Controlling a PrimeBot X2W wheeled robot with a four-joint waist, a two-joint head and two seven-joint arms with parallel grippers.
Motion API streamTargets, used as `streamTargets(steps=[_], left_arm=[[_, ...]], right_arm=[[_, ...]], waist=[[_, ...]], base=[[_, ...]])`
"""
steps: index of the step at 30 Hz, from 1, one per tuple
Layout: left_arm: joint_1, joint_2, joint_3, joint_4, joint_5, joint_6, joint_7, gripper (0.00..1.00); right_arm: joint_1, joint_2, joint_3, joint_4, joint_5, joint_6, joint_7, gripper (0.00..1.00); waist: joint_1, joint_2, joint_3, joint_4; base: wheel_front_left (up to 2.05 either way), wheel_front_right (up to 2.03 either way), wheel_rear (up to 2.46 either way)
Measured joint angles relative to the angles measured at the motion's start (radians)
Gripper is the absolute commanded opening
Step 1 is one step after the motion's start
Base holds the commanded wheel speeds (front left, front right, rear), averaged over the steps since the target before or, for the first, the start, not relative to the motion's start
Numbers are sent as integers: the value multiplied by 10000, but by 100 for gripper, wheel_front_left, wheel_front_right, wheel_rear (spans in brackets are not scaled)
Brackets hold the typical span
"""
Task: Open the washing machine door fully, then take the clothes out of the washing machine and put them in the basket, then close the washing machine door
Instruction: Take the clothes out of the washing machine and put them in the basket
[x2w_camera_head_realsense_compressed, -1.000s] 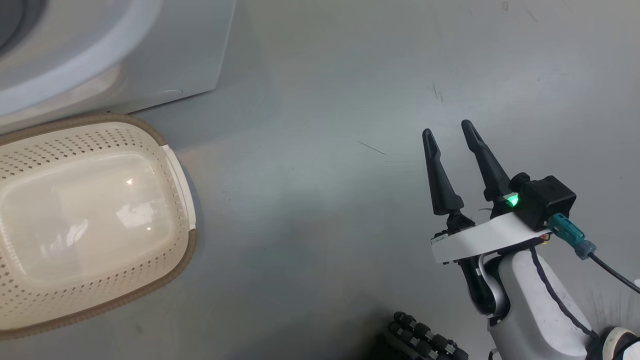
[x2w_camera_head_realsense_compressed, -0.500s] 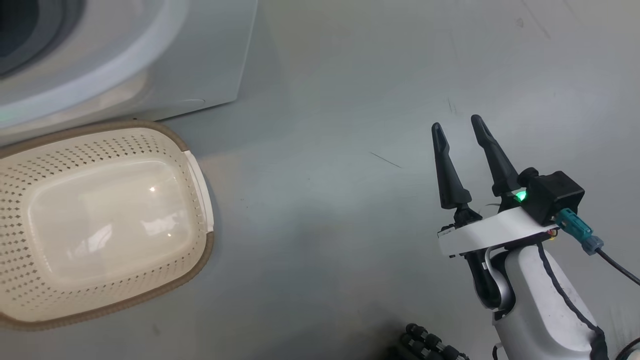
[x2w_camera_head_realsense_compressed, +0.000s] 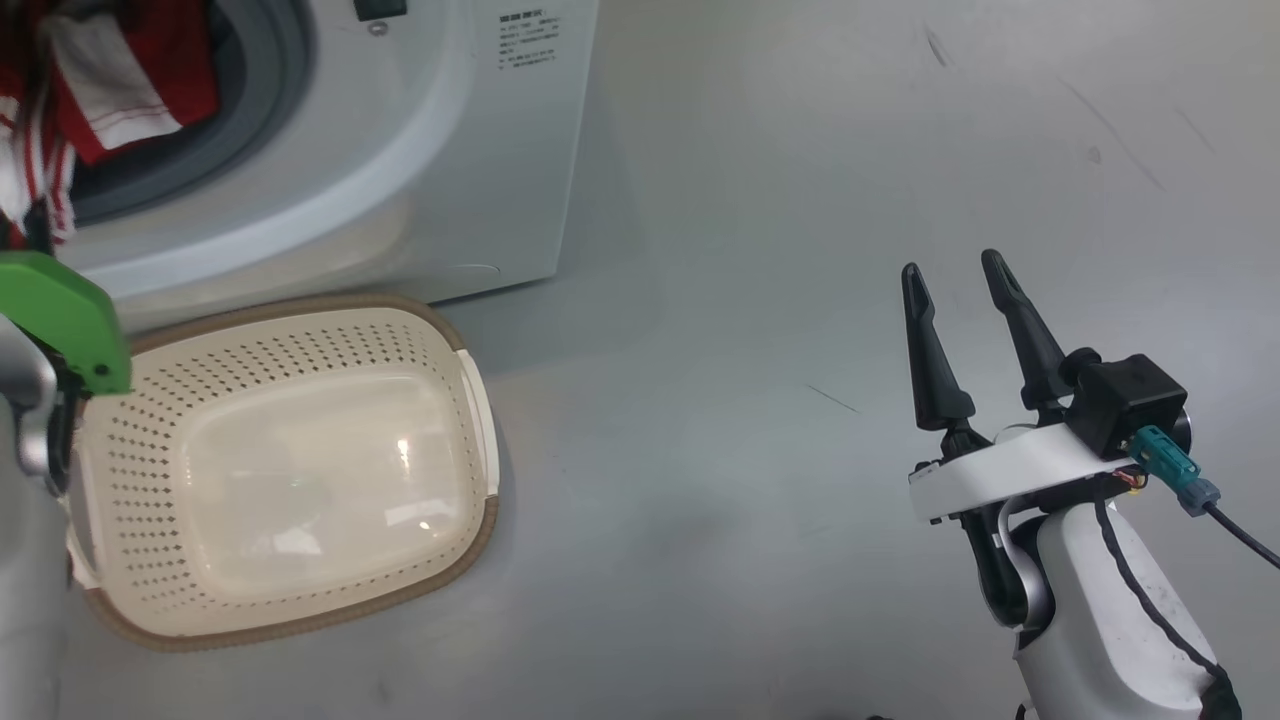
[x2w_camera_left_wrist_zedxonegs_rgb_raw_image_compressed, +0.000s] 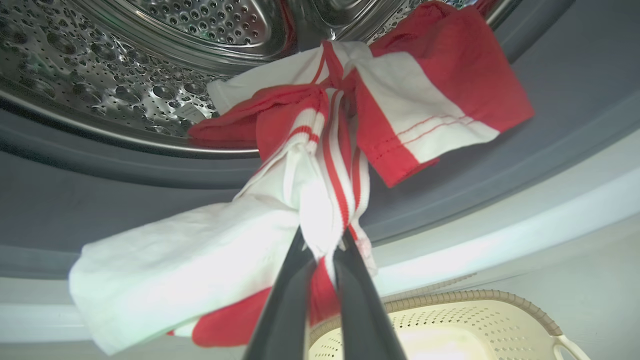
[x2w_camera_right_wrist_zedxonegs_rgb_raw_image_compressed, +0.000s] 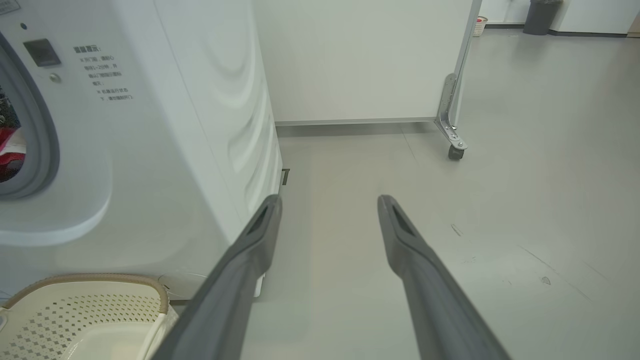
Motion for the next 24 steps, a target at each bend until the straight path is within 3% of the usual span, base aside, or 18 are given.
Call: streamTargets(steps=[11, 19, 24], left_arm=[[1877, -1141, -316, -44, -380, -401, -1883, 0], [2787, -1269, -389, -874, -326, -477, -3436, 0], [3150, -1264, -297, -1668, -244, -366, -3492, 0]], right_arm=[[636, -36, -29, 380, -146, 119, 0, 100], [1245, -54, 21, 598, -207, 174, 0, 100], [1392, -48, 88, 608, -209, 178, 0, 100]], waist=[[0, 0, -1372, 861], [0, 0, -2351, 1461], [0, 0, -2863, 1777]], base=[[0, 0, 0], [0, 0, 0], [0, 0, 0]])
